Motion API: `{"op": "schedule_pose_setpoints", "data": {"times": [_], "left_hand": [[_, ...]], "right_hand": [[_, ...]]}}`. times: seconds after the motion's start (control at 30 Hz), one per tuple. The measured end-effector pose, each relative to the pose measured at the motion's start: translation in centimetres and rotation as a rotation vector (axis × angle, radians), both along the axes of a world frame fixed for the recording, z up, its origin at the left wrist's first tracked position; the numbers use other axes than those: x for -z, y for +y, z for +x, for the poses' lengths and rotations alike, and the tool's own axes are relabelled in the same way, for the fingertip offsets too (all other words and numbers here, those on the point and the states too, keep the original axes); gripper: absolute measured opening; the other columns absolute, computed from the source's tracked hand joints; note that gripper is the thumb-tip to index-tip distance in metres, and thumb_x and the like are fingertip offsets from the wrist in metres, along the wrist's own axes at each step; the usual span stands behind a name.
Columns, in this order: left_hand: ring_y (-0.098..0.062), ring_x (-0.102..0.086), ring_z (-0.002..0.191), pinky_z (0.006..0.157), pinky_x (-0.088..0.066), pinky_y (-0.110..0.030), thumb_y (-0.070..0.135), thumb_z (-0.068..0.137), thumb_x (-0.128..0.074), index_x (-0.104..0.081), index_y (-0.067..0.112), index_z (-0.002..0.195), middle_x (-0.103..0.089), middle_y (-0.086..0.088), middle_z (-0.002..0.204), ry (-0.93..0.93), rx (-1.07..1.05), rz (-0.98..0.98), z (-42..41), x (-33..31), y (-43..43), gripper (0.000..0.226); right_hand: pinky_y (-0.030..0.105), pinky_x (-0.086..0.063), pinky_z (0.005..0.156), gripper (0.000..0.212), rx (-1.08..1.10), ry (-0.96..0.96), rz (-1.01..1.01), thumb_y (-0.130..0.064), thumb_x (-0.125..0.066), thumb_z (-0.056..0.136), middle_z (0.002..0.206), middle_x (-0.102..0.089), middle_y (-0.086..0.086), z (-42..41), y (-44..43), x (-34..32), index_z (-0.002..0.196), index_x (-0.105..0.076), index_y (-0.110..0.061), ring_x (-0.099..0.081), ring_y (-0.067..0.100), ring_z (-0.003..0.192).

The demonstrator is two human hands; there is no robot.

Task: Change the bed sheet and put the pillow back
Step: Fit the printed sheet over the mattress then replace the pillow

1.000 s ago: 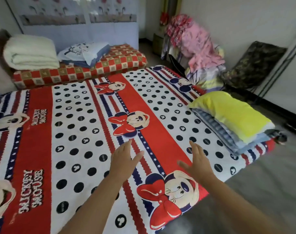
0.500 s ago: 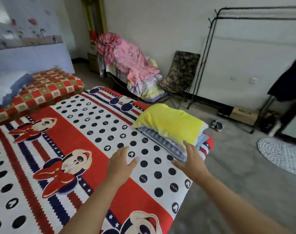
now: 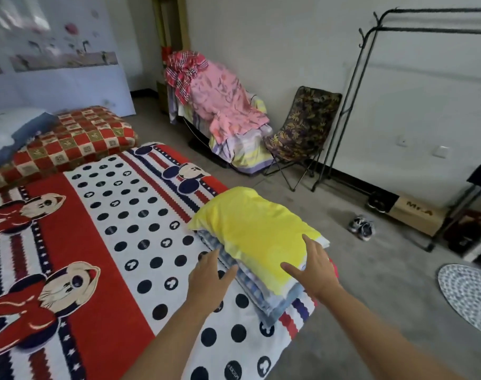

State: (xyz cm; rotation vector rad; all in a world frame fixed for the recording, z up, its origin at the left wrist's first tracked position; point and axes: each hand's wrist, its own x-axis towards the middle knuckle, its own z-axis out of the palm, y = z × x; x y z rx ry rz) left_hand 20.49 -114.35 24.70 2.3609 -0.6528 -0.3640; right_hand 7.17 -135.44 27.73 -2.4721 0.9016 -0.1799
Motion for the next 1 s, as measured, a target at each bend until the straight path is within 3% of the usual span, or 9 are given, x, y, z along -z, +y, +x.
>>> {"op": "schedule_pose_setpoints", "data": {"times": [0.2,0.47,0.6,0.83,0.93,1.0], "left_hand": [[-0.02,-0.027,0.144,0.115,-0.027,-0.042,0.058,0.092,-0.048,-0.024,0.02,0.152,-0.029,-0.003,0.156,0.188,-0.202,-0.103,4.4,2.4,-4.3,0.075],[-0.025,-0.029,0.143,0.114,-0.03,-0.044,0.055,0.091,-0.054,-0.02,0.016,0.154,-0.025,-0.006,0.158,0.303,-0.306,-0.193,11.7,6.0,-12.2,0.081],[-0.026,-0.025,0.145,0.113,-0.03,-0.044,0.057,0.091,-0.051,-0.014,0.016,0.155,-0.02,-0.007,0.16,0.371,-0.362,-0.132,13.7,7.7,-15.5,0.084],[-0.027,-0.02,0.147,0.114,-0.027,-0.043,0.057,0.088,-0.056,-0.009,0.014,0.155,-0.017,-0.01,0.16,0.468,-0.571,-0.117,15.7,11.4,-20.4,0.092],[-0.027,-0.019,0.147,0.115,-0.026,-0.044,0.058,0.085,-0.06,-0.006,0.012,0.155,-0.017,-0.011,0.161,0.473,-0.696,-0.112,16.6,12.7,-22.1,0.099],[-0.026,-0.011,0.149,0.115,-0.024,-0.046,0.064,0.084,-0.056,0.002,0.016,0.155,-0.007,-0.008,0.162,0.525,-0.716,-0.041,17.2,13.6,-23.2,0.104]], "right_hand": [[0.039,-0.035,0.108,0.098,-0.044,0.004,0.076,-0.061,-0.063,0.081,0.155,-0.024,0.004,6.6,-5.0,2.3,0.153,-0.013,-0.018,-0.03,0.025,0.14],[0.043,-0.032,0.109,0.103,0.01,0.081,0.087,-0.065,-0.063,0.077,0.155,-0.025,0.003,13.3,-12.5,4.5,0.154,-0.01,-0.02,-0.027,0.026,0.142],[0.043,-0.029,0.111,0.103,0.016,0.129,0.133,-0.064,-0.065,0.077,0.156,-0.023,0.004,16.4,-15.8,5.3,0.153,-0.011,-0.021,-0.024,0.027,0.143],[0.046,-0.033,0.106,0.1,-0.035,0.276,0.203,-0.068,-0.065,0.074,0.15,-0.029,0.006,24.2,-22.1,8.4,0.148,-0.02,-0.018,-0.035,0.033,0.135],[0.05,-0.032,0.108,0.108,-0.081,0.329,0.233,-0.071,-0.066,0.069,0.151,-0.028,0.007,27.1,-23.9,10.4,0.149,-0.018,-0.017,-0.033,0.034,0.137],[0.053,-0.029,0.11,0.112,-0.116,0.354,0.267,-0.071,-0.067,0.068,0.154,-0.024,0.007,28.6,-24.8,11.8,0.151,-0.014,-0.017,-0.031,0.034,0.139]]}}
